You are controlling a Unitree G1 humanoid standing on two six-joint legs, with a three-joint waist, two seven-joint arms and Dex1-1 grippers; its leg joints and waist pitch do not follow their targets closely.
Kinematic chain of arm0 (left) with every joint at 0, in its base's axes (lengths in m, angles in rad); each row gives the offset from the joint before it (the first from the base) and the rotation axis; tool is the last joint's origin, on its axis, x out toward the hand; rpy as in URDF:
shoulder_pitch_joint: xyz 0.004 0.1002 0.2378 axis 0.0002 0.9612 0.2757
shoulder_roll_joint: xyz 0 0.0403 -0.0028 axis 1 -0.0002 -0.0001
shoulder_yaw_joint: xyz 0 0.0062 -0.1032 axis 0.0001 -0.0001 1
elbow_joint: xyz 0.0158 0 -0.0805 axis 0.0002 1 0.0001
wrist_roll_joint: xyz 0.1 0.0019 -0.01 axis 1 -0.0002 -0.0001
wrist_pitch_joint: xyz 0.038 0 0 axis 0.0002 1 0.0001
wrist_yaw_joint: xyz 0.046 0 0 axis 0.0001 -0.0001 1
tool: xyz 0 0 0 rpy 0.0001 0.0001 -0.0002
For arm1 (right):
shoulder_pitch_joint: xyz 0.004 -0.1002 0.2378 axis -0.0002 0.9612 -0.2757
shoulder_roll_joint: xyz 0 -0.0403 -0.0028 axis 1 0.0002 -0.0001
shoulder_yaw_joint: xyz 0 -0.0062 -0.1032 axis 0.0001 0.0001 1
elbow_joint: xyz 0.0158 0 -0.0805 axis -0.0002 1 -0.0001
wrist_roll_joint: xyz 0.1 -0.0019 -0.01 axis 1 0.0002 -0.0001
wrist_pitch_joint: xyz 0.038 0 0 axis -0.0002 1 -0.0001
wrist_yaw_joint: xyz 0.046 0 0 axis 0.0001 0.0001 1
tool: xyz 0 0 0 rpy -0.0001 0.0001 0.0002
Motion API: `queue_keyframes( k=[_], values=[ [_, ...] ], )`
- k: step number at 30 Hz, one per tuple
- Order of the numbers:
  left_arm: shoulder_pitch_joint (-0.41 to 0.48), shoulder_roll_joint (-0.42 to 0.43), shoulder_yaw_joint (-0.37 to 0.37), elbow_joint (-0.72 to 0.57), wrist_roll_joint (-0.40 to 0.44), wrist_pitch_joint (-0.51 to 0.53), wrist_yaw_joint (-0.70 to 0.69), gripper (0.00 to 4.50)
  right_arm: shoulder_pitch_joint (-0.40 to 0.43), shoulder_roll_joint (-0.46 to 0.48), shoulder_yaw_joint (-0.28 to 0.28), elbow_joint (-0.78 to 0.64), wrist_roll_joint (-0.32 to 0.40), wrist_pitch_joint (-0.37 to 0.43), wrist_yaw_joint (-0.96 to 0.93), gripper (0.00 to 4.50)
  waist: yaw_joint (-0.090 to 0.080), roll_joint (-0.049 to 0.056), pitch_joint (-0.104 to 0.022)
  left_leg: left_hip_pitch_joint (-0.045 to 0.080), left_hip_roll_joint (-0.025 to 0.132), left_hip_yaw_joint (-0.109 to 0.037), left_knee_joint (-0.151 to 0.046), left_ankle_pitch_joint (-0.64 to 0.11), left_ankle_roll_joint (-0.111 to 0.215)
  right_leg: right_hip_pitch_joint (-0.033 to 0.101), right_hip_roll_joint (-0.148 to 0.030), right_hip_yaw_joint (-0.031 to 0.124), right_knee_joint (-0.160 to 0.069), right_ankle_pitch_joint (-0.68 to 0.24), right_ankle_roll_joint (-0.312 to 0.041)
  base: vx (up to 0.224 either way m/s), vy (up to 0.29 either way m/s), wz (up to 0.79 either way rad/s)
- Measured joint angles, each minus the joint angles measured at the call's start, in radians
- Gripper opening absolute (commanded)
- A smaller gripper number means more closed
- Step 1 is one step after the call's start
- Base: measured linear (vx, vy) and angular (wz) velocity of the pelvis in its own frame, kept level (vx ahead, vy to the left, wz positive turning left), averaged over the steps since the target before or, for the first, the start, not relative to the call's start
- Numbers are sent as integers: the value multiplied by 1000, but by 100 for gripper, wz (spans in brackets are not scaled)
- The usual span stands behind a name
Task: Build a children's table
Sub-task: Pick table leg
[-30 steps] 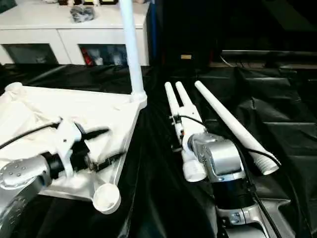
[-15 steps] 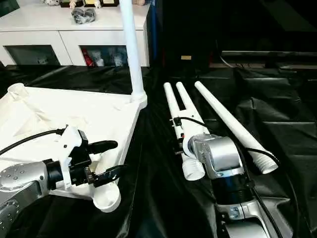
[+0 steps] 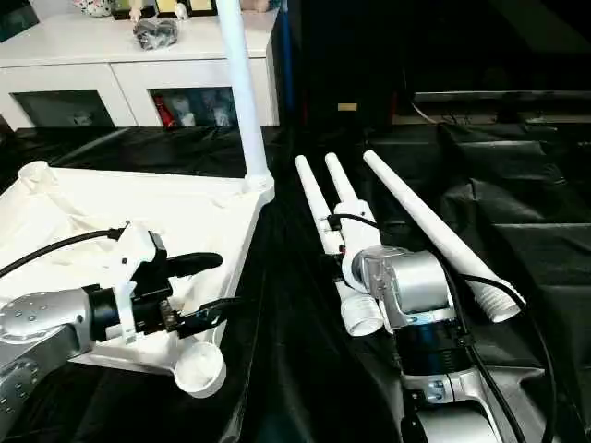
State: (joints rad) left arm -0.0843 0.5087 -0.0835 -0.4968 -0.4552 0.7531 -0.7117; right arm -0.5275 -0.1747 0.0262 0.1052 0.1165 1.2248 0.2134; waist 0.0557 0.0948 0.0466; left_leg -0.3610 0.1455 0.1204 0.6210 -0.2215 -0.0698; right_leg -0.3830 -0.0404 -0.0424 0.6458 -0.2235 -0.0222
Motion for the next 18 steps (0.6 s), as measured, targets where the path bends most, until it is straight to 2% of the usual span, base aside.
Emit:
queue_keyframes(
  k=[6, 8, 12, 14, 16, 18],
  values=[
    [-7, -6, 0, 0, -2, -1, 3, 450, -9, 5, -13, 20, 4, -9, -1, 185, -1, 0, 0, 2, 0, 0, 0, 0, 0, 1, 0, 0, 0, -2, 3, 0, 0, 0],
    [-11, -17, 2, 9, -3, -6, 6, 450, -7, 14, -35, 19, 8, -16, -10, 184, -3, 4, 1, 2, 0, 0, 0, 0, 0, 2, 0, 0, 0, -2, 4, 0, 0, 0],
    [-64, -64, 20, 65, -8, -25, 33, 450, 22, 44, -128, -28, 30, -87, -40, 184, -3, 17, 5, 3, 0, 1, 0, 0, 0, 0, -1, 0, -1, -1, 3, 0, 0, 0],
    [-99, -101, 39, 91, -16, -32, 60, 450, 39, 60, -198, -58, 66, -138, -35, 184, -3, 21, 6, -2, 0, 2, 0, 0, 0, 0, -1, 0, -1, 0, 1, 0, 0, 0],
    [-161, -169, 72, 126, -45, -29, 102, 450, 62, 78, -300, -122, 155, -228, 19, 184, 3, 22, 7, -5, 0, 2, 0, 0, 0, -2, -1, -1, -1, 0, 1, 0, 0, 0],
    [-216, -223, 103, 133, -93, -18, 136, 450, 66, 86, -364, -193, 240, -303, 86, 184, 4, 22, 7, -6, 1, 3, 0, 3, 4, -2, -1, -1, -1, -1, 1, 0, 0, 0]
  ],
)
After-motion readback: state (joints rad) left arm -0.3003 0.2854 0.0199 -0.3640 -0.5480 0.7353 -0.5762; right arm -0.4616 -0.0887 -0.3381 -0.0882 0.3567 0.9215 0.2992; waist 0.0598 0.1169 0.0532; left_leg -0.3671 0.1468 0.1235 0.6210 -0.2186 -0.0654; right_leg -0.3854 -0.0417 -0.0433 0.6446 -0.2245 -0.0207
